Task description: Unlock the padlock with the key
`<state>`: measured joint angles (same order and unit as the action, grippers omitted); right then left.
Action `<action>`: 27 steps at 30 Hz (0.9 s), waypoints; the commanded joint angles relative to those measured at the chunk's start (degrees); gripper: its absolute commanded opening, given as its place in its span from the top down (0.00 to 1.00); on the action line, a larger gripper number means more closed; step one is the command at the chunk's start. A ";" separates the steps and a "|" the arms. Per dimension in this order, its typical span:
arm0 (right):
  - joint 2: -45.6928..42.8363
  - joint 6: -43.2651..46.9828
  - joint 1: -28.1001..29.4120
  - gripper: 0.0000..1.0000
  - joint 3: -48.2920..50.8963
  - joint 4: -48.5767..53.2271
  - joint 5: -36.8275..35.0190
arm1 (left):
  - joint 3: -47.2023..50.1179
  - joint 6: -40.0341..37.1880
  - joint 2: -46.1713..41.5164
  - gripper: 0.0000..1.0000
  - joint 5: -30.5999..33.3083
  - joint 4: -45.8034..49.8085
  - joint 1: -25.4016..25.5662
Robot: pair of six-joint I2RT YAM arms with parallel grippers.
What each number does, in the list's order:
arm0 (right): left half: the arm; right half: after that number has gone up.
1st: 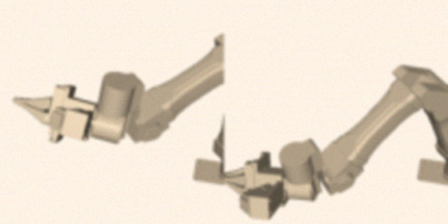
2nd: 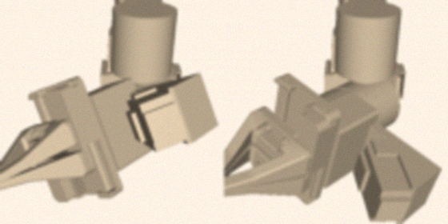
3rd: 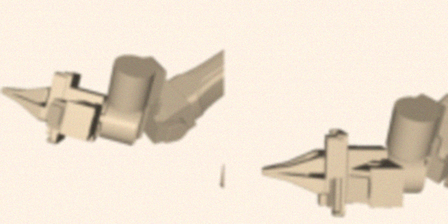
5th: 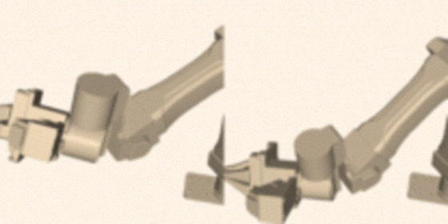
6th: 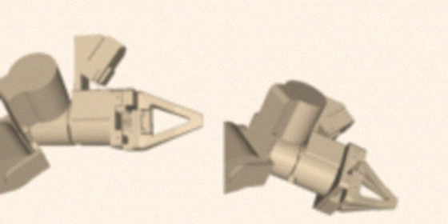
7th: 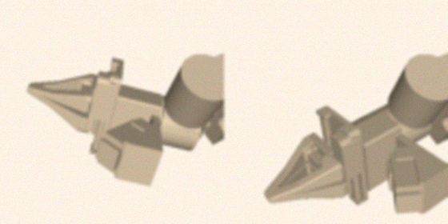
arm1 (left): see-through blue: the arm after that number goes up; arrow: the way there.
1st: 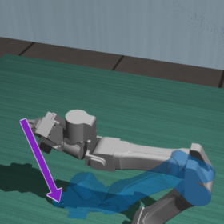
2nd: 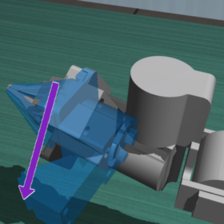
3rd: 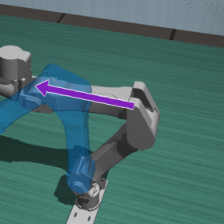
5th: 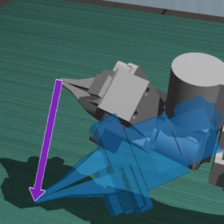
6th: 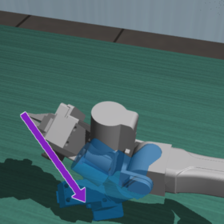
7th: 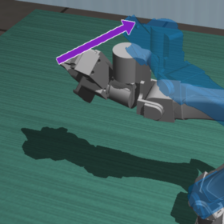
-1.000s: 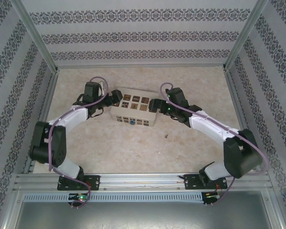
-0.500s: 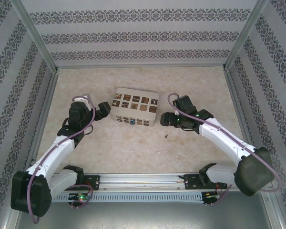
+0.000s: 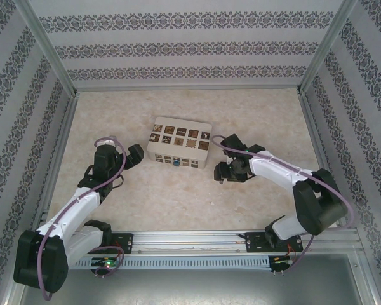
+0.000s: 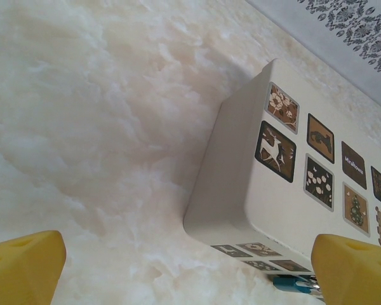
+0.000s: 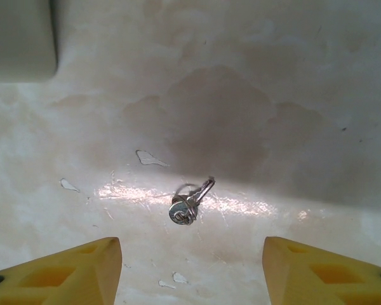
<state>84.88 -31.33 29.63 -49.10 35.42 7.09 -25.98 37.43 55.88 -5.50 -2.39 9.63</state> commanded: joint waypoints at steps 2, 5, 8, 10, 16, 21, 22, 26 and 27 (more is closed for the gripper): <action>1.90 -0.40 1.12 0.45 -1.42 0.53 -0.06 | 0.01 0.83 -0.12 0.01 1.44 -1.29 -0.49; 3.31 -0.31 1.47 0.51 -2.09 0.61 -0.15 | -0.06 0.80 0.27 0.01 1.63 -1.52 -0.49; 4.05 -0.53 1.83 0.58 -2.48 0.70 -0.61 | -0.30 0.71 0.68 0.01 1.54 -1.56 -0.49; 4.49 -0.62 2.01 0.62 -2.66 0.70 -0.90 | -0.39 0.71 0.91 0.01 1.55 -1.64 -0.49; 5.73 -0.59 2.28 0.68 -2.93 0.79 -1.21 | -0.39 0.79 1.18 0.01 1.59 -1.87 -0.54; 6.56 -0.64 2.45 0.71 -3.11 0.79 -1.73 | -0.33 0.88 1.25 0.01 1.72 -1.91 -0.51; 6.83 -0.57 2.44 0.72 -3.17 0.73 -1.73 | -0.31 0.91 1.18 0.01 1.72 -1.91 -0.47; 7.56 -0.50 2.54 0.74 -3.24 0.35 -1.97 | -0.30 0.85 1.31 0.01 1.77 -1.91 -0.50; 7.80 -0.40 2.54 0.75 -3.35 0.35 -2.15 | -0.35 0.88 1.33 0.01 1.80 -1.91 -0.49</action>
<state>91.61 -31.51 31.40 -51.00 35.38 6.61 -25.98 37.82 56.97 -5.17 -2.59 9.63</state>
